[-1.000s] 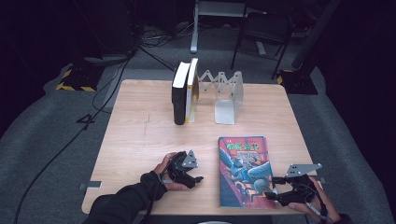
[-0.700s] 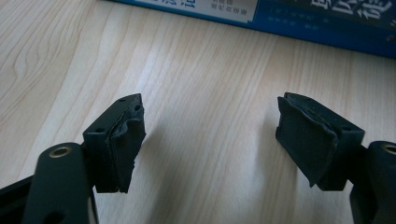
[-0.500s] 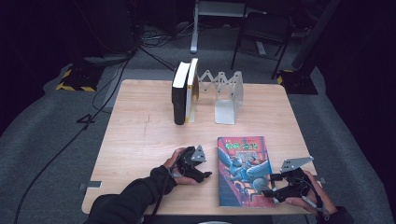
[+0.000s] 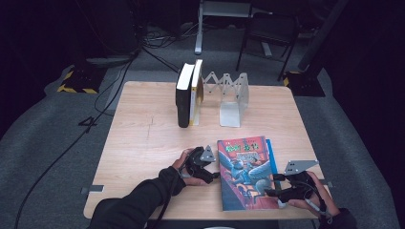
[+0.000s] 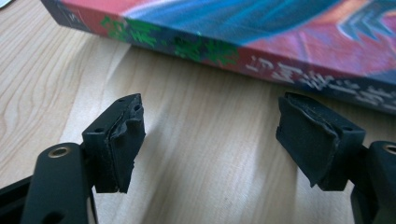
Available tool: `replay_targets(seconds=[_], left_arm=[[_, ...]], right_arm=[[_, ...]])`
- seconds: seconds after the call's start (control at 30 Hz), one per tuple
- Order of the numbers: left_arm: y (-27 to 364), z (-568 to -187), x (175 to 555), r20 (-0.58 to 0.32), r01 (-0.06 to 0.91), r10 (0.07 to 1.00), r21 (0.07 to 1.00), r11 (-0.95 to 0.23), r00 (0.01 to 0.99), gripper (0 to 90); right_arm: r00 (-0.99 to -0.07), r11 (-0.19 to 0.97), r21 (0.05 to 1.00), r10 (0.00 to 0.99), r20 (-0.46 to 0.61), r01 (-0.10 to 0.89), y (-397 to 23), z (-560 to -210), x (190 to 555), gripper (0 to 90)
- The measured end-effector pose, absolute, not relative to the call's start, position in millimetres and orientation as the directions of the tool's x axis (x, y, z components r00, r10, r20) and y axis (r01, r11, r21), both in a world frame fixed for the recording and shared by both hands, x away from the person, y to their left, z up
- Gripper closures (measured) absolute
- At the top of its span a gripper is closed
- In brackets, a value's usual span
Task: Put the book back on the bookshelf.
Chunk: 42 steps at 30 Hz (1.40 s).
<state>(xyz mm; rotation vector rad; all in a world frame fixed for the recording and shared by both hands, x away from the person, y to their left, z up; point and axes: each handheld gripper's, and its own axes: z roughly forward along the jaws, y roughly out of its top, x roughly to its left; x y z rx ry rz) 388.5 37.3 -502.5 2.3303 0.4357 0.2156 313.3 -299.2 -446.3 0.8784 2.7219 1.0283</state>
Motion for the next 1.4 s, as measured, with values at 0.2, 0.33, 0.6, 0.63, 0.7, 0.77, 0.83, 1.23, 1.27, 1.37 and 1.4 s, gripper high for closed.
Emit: replay_targets(seconds=[0.2,0.33,0.6,0.63,0.7,0.77,0.83,1.23,1.27,1.37,1.4], left_arm=[[36,-502,390,0.030,0.246,0.375,0.706,-0.664,0.926,25.0],[36,-502,391,0.034,0.242,0.373,0.708,-0.664,0.927,25.4],[35,-502,393,0.040,0.237,0.376,0.712,-0.661,0.926,27.8],[35,-502,393,0.040,0.237,0.376,0.712,-0.661,0.926,27.9],[35,-502,393,0.049,0.230,0.375,0.715,-0.661,0.926,28.2],[35,-502,394,0.048,0.228,0.373,0.717,-0.659,0.926,31.8],[35,-502,395,0.052,0.236,0.389,0.718,-0.655,0.920,32.3],[35,-501,418,0.047,0.293,0.470,0.725,-0.623,0.882,44.1],[35,-501,421,0.035,0.299,0.469,0.727,-0.618,0.883,44.1],[36,-499,430,0.006,0.321,0.486,0.744,-0.586,0.874,44.1],[37,-498,432,0.004,0.319,0.486,0.748,-0.582,0.874,44.2]], right_arm=[[-0.832,0.599,0.643,0.544,0.111,0.477,-298,-447,321,33.2],[-0.832,0.590,0.653,0.543,0.114,0.475,-297,-447,327,33.2],[-0.833,0.573,0.669,0.537,0.129,0.473,-288,-446,350,33.4],[-0.833,0.573,0.669,0.537,0.129,0.473,-288,-446,350,33.4],[-0.839,0.570,0.674,0.526,0.140,0.470,-283,-447,355,38.2],[-0.845,0.564,0.684,0.513,0.150,0.463,-280,-447,358,46.6],[-0.851,0.552,0.702,0.503,0.151,0.451,-278,-445,361,57.8],[-0.865,0.492,0.766,0.475,0.163,0.414,-283,-448,358,72.4],[-0.868,0.490,0.772,0.472,0.156,0.405,-283,-447,357,72.7],[-0.877,0.495,0.787,0.465,0.119,0.368,-283,-444,353,72.7],[-0.878,0.493,0.792,0.465,0.109,0.360,-284,-444,352,72.6]])
